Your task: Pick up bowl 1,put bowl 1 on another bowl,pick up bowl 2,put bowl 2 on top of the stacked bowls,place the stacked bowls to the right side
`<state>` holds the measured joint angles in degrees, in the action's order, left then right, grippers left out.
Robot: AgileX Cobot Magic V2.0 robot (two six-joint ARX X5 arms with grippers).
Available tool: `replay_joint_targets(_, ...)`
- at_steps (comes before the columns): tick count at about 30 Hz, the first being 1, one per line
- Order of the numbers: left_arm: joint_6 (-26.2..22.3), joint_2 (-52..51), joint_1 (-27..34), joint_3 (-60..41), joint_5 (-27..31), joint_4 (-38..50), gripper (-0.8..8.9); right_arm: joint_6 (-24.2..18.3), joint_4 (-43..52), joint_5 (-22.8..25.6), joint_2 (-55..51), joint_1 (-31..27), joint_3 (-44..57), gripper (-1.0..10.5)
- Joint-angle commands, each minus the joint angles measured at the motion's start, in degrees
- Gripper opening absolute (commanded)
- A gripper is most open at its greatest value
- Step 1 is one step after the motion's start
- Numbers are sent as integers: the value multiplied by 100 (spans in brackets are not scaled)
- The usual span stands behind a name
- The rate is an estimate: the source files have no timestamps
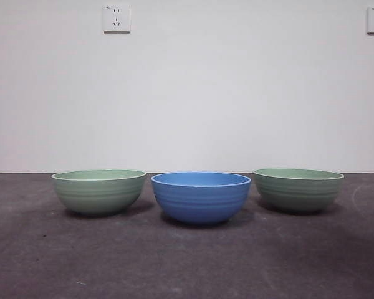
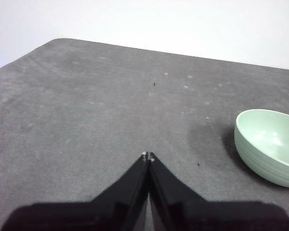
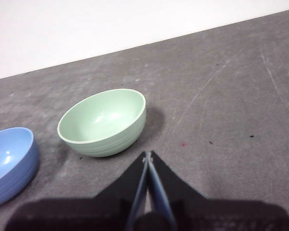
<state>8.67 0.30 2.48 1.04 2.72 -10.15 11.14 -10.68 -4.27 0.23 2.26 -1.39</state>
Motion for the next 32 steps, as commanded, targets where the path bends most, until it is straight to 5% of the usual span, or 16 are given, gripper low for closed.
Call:
replay_joint_targets(1, 90, -13, 13, -55, -234, 70, -4, 254, 0, -31, -13, 4, 72, 1)
replay_joint_targets(6, 459, -11, 13, 208, -901, 39, -7, 752, -7, -170, -11, 4, -164, -10)
replay_joint_targets(16, 658, 251, 13, 1399, -1759, -1047, -7, 717, -756, -765, 640, 28, -1499, -11)
replay_joint_targets(32, -439, 1897, 11, 3475, -3932, -3136, -7, -1191, -4094, -2457, 3217, 114, -4468, -11)
